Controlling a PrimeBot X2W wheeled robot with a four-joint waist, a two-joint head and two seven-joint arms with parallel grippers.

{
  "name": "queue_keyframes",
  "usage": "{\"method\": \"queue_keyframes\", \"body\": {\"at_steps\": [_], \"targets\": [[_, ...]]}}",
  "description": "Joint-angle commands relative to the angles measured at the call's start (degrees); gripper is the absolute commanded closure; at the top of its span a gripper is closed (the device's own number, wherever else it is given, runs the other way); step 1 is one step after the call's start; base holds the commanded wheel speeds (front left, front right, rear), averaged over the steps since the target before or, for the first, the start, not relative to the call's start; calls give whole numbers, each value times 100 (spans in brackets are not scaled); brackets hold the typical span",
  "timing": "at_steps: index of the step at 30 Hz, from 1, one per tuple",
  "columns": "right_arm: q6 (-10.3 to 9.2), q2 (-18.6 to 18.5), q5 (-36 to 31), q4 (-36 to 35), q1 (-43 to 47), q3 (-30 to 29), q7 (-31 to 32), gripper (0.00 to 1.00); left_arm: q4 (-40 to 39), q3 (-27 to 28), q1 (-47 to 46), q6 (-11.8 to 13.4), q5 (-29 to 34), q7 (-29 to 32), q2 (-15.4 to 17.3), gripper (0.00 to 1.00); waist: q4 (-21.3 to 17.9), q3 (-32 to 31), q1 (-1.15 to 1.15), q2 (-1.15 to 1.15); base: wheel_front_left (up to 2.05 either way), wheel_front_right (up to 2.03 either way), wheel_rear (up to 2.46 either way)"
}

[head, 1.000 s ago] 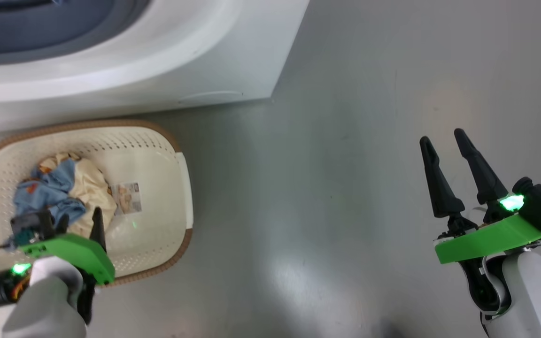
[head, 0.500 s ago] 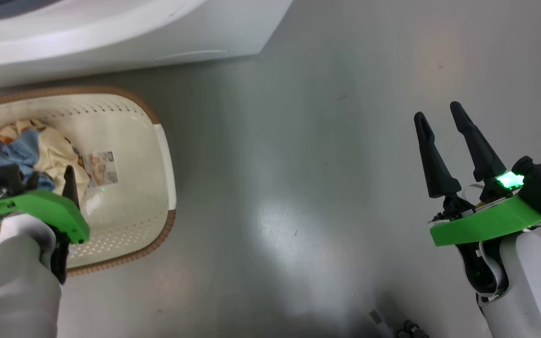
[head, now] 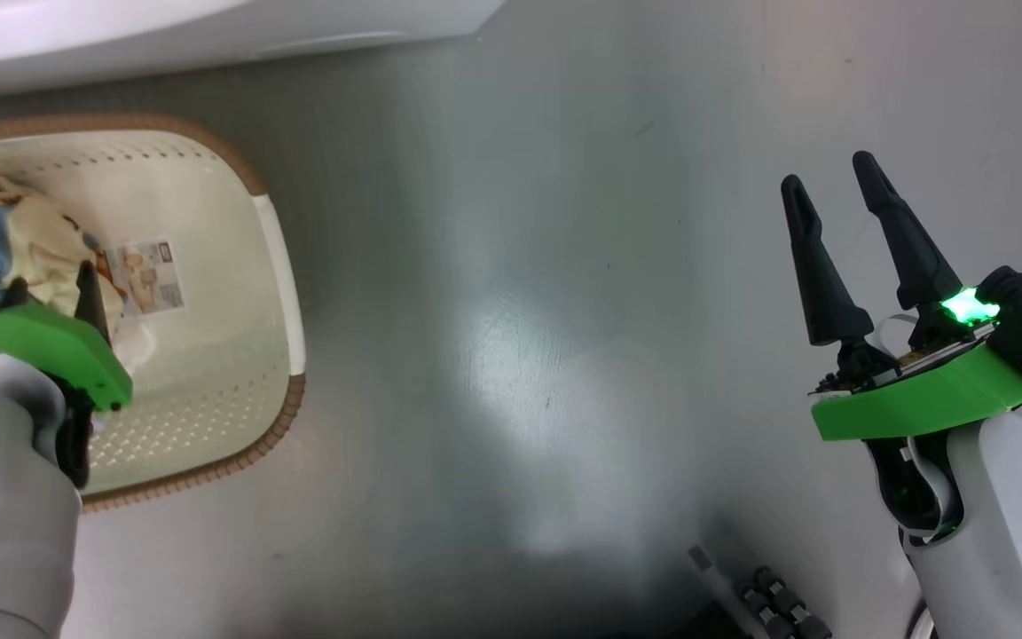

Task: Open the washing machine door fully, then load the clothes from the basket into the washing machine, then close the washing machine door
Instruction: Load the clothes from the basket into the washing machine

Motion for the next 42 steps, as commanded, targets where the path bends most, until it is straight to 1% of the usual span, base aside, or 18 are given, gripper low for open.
{"method": "queue_keyframes", "body": {"at_steps": [1,6,17,27,28,29,32,33,37,42], "targets": [[9,-8,-38,-133,141,119,-27,0,-24,79,77,48,-55,18,310,0,-46,113,0,0,0,0,0],[9,-15,-49,-193,93,135,-27,0,-22,71,-77,93,-94,38,370,0,-81,269,0,0,0,0,0],[9,-21,-65,-289,84,171,-27,0,-21,11,-205,313,-114,160,494,0,-152,425,0,0,0,0,0],[9,-88,-96,-380,116,214,-27,0,-20,-14,-329,408,-181,157,612,0,-197,517,0,0,0,0,0],[9,-96,-97,-386,125,215,-27,0,-20,-15,-335,416,-190,159,616,9,-197,519,0,0,0,0,0],[9,-106,-99,-390,136,215,-27,0,-20,-16,-336,426,-200,164,617,46,-195,517,0,0,0,0,0],[9,-135,-108,-396,167,218,-27,0,-20,-17,-333,446,-235,187,610,91,-185,502,0,0,0,0,0],[9,-143,-112,-398,177,222,-27,0,-20,-15,-328,453,-248,191,609,100,-181,492,0,0,0,0,0],[9,-176,-121,-389,189,226,-27,0,-20,9,-291,458,-322,193,592,100,-155,428,0,0,0,0,0],[9,-197,-131,-364,221,167,-27,0,-20,47,-184,411,-438,18,447,100,-18,222,0,0,0,0,0]]}}
